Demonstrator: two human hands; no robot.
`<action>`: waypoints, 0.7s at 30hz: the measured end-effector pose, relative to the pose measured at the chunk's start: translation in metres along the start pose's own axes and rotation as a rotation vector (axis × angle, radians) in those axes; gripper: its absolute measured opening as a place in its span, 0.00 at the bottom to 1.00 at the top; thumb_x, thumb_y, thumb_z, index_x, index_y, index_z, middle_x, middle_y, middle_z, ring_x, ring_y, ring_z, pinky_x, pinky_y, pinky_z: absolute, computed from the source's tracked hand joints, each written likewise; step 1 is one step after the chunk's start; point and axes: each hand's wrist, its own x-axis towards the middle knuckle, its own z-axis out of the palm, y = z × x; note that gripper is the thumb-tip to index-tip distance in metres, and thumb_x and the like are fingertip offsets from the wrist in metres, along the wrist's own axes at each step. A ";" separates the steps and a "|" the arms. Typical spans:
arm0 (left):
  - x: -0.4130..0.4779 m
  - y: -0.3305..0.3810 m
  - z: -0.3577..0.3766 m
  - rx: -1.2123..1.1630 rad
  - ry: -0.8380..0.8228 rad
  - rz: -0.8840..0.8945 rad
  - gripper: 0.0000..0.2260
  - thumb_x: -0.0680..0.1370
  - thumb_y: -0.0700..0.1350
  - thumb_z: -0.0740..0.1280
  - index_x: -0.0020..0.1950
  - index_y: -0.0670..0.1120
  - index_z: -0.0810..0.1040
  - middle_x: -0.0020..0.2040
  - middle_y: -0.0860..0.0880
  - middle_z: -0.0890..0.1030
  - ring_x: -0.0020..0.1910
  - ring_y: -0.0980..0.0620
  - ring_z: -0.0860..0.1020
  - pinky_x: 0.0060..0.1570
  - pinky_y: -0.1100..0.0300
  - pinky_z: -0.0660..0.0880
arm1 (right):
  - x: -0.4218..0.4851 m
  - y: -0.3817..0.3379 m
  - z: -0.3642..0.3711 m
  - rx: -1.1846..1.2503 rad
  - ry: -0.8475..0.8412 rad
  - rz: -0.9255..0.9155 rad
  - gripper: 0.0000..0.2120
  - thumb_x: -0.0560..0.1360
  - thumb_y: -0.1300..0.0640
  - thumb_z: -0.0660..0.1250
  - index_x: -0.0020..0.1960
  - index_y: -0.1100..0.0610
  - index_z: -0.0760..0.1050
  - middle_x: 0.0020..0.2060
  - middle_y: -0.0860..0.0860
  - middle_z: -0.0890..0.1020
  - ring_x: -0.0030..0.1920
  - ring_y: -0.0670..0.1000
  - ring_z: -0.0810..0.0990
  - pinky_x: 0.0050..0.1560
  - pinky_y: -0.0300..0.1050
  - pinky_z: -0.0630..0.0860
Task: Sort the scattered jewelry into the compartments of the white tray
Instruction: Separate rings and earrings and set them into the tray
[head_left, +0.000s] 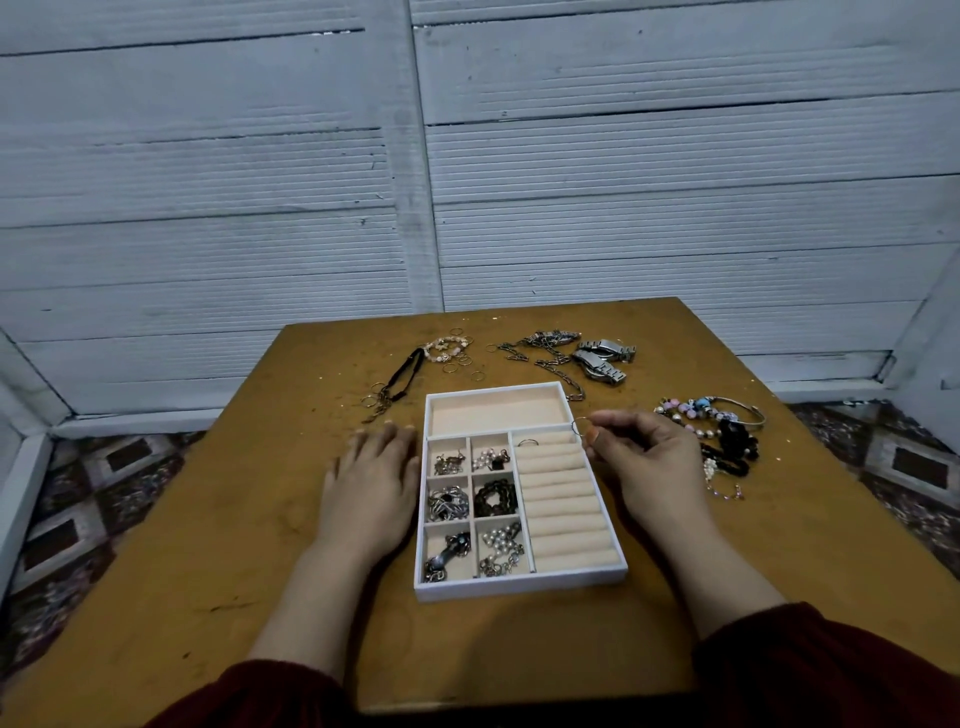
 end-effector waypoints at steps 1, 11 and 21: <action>0.000 0.000 0.001 0.011 -0.027 -0.002 0.22 0.83 0.54 0.49 0.77 0.55 0.56 0.78 0.53 0.55 0.77 0.49 0.50 0.73 0.47 0.51 | 0.000 -0.001 0.000 0.002 0.002 0.002 0.11 0.72 0.68 0.70 0.42 0.52 0.81 0.41 0.52 0.85 0.43 0.53 0.84 0.47 0.48 0.81; 0.002 -0.003 0.006 0.033 -0.054 0.004 0.23 0.83 0.54 0.46 0.78 0.54 0.52 0.79 0.53 0.51 0.78 0.50 0.46 0.75 0.48 0.46 | 0.013 -0.007 0.008 -0.318 -0.098 -0.073 0.08 0.72 0.64 0.71 0.43 0.51 0.82 0.37 0.48 0.84 0.39 0.48 0.81 0.43 0.43 0.78; 0.004 -0.005 0.007 0.031 -0.048 0.011 0.23 0.83 0.55 0.46 0.78 0.55 0.52 0.79 0.53 0.51 0.78 0.50 0.47 0.75 0.48 0.46 | 0.023 -0.014 0.005 -0.615 -0.203 -0.192 0.06 0.72 0.59 0.71 0.42 0.48 0.82 0.36 0.44 0.83 0.37 0.44 0.79 0.42 0.47 0.77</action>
